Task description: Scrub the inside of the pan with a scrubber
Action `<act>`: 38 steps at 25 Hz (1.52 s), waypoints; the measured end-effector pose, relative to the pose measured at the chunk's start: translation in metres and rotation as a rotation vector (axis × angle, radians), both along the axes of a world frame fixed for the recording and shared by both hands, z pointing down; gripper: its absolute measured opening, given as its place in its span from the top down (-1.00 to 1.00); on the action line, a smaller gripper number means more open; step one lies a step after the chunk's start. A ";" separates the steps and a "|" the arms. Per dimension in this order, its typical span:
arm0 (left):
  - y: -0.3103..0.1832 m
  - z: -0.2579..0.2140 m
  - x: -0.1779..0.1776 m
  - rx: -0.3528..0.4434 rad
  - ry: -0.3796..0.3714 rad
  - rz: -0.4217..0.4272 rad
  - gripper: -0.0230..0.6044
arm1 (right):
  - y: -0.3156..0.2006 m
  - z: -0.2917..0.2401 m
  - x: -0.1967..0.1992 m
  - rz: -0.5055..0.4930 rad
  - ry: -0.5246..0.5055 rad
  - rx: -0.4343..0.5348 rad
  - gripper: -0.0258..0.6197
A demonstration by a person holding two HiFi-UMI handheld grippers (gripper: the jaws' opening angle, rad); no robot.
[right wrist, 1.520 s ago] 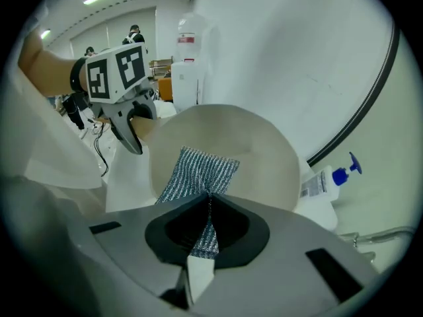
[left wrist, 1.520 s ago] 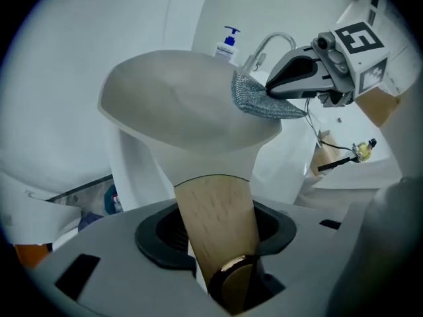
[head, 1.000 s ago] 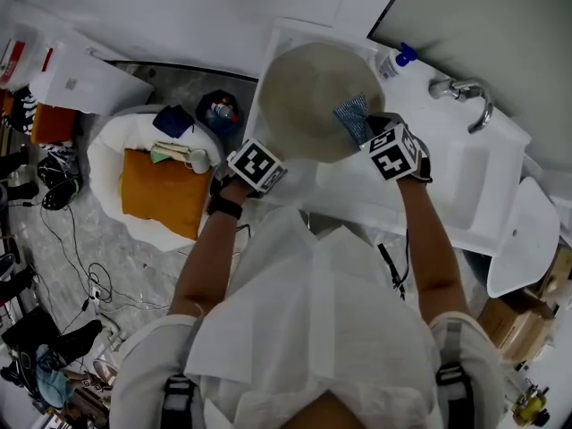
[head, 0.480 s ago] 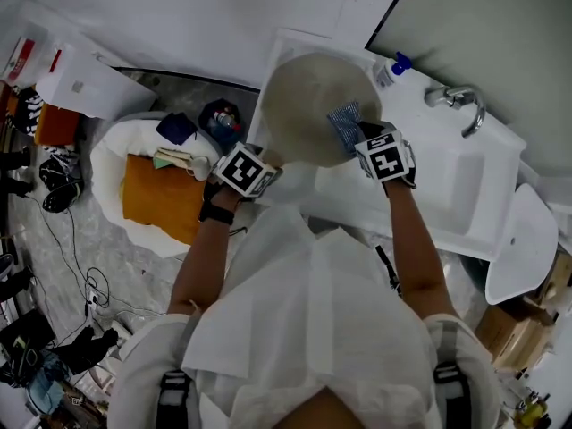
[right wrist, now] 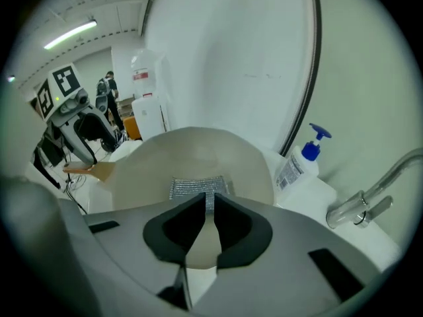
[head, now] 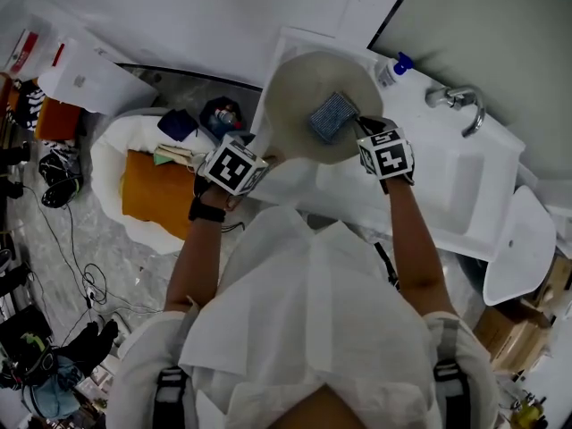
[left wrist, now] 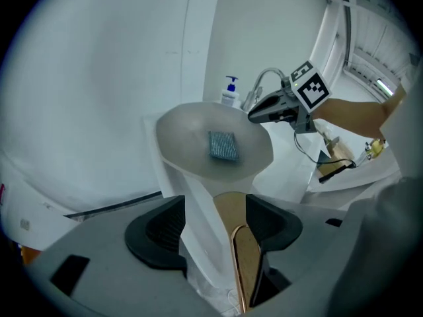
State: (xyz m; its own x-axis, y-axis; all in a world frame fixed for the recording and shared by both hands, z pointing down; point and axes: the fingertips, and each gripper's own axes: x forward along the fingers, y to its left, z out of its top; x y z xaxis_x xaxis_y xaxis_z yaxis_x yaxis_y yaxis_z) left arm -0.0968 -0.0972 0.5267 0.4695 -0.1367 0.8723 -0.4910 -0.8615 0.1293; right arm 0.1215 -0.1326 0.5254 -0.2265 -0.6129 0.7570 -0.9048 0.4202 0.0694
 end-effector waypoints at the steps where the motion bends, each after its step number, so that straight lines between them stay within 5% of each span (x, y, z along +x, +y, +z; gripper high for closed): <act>1: -0.005 -0.005 0.000 0.018 0.016 -0.011 -0.01 | -0.001 -0.007 0.003 0.022 -0.026 0.024 0.84; 12: -0.086 -0.100 0.009 0.338 0.372 -0.258 0.39 | -0.002 -0.105 0.048 0.266 -0.230 0.365 0.84; 18: -0.101 -0.146 0.009 0.509 0.483 -0.319 0.86 | 0.017 -0.161 0.066 0.313 -0.257 0.562 0.84; 29: -0.105 -0.203 0.008 0.721 0.604 -0.303 0.88 | 0.048 -0.205 0.097 0.402 -0.259 0.734 0.86; 38: -0.106 -0.226 0.003 0.826 0.702 -0.309 0.88 | 0.059 -0.233 0.099 0.343 -0.184 0.889 0.88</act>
State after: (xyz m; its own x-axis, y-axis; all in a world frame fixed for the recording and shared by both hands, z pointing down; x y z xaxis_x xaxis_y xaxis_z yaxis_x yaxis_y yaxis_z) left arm -0.0937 -0.2028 0.3011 0.6664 -0.7454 0.0167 -0.7413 -0.6647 -0.0929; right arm 0.2203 -0.0738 0.2921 0.0022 -0.9990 -0.0438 -0.9968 -0.0057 0.0795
